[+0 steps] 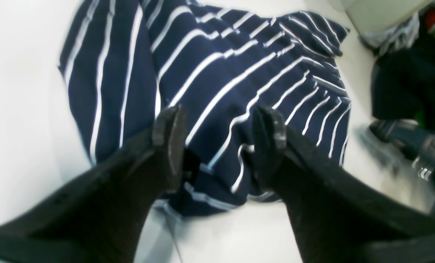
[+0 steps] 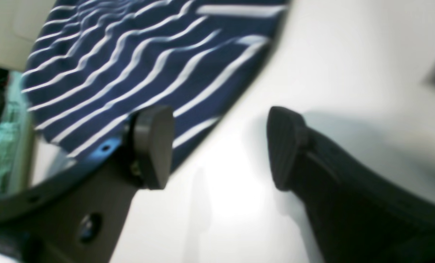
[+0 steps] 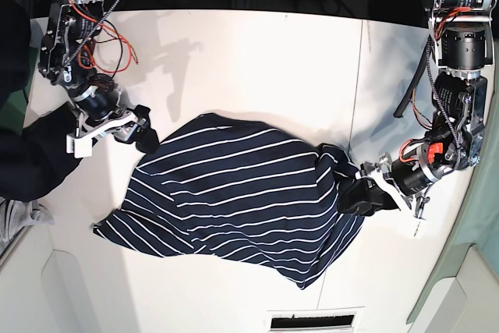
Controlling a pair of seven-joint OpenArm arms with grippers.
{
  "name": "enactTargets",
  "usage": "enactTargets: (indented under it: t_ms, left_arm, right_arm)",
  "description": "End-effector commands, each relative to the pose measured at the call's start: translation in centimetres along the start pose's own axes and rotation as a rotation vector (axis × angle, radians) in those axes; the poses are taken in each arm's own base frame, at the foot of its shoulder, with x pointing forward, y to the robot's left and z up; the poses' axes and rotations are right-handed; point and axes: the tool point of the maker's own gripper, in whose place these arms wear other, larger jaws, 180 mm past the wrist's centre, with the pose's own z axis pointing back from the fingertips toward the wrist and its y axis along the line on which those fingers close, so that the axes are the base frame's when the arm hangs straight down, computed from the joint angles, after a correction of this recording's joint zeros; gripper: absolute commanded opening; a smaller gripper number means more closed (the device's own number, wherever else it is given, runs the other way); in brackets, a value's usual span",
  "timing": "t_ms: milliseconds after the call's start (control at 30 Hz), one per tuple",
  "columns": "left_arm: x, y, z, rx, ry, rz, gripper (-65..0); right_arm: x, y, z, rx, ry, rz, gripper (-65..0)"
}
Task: Layout the t-shirt on the table in an organized manner, then fold the t-shirt properly
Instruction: 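Lift the stretched shirt and swing it across the table, then lay the shirt down and pull the grippers apart to spread it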
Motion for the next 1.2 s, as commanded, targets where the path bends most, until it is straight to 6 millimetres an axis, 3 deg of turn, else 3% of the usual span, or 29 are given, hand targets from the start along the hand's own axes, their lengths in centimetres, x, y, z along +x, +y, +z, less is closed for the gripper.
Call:
enactTargets:
  t_ms: [0,100,167,433,500,567,600,667,733,833,933,1167]
  left_arm:
    - [1.9,-0.2,0.1,-0.004,-0.058,-0.036,-32.9]
    - [-0.1,0.0,-0.3,0.030,-0.015,-0.079,-32.3]
    - [-1.4,0.5,-0.5,0.045,0.018,-0.072,-27.9]
    - [-2.4,2.1,-1.2,0.101,-0.044,-0.075,-27.2]
    - [-2.7,2.0,-1.8,0.116,-0.037,-0.079,-30.2]
    - [-3.1,1.8,-2.3,0.113,-0.025,-0.075,-41.0]
    - [-3.3,1.7,-2.4,0.113,-0.020,-0.076,-48.0]
    - [-3.4,1.8,-2.3,0.116,-0.014,-0.083,-61.6]
    - [-3.2,2.0,-2.2,0.120,-0.016,-0.087,-65.0]
    - [-1.1,2.8,-1.8,0.132,-0.045,-0.109,-65.0]
    - [3.6,2.9,0.1,0.118,-0.124,-0.200,-65.0]
    - [12.2,0.1,8.9,0.135,-0.193,-0.478,-65.0]
  right_arm:
    - [1.7,0.7,0.0,0.023,-0.055,0.015,-25.4]
    - [0.3,1.3,-0.7,0.019,-0.032,0.013,-25.4]
    - [-0.2,2.0,-1.4,0.022,-0.037,0.009,-25.4]
    - [-3.2,7.5,-5.0,0.114,0.039,0.080,-25.6]
    - [-3.5,8.7,-5.3,0.139,0.039,0.099,-25.6]
    - [-3.7,9.2,-5.7,0.134,0.043,0.104,-26.5]
    - [-4.0,9.4,-5.9,0.127,0.050,0.104,-30.9]
    - [-4.5,9.8,-6.3,0.107,0.057,0.115,-45.8]
    - [-4.5,10.3,-6.6,0.106,0.043,0.152,-65.0]
    - [-2.8,11.8,-6.3,0.177,-0.007,0.207,-65.0]
    - [1.0,13.9,-4.7,0.250,-0.088,0.276,-65.0]
    - [9.8,20.2,3.8,0.367,-0.261,0.509,-65.0]
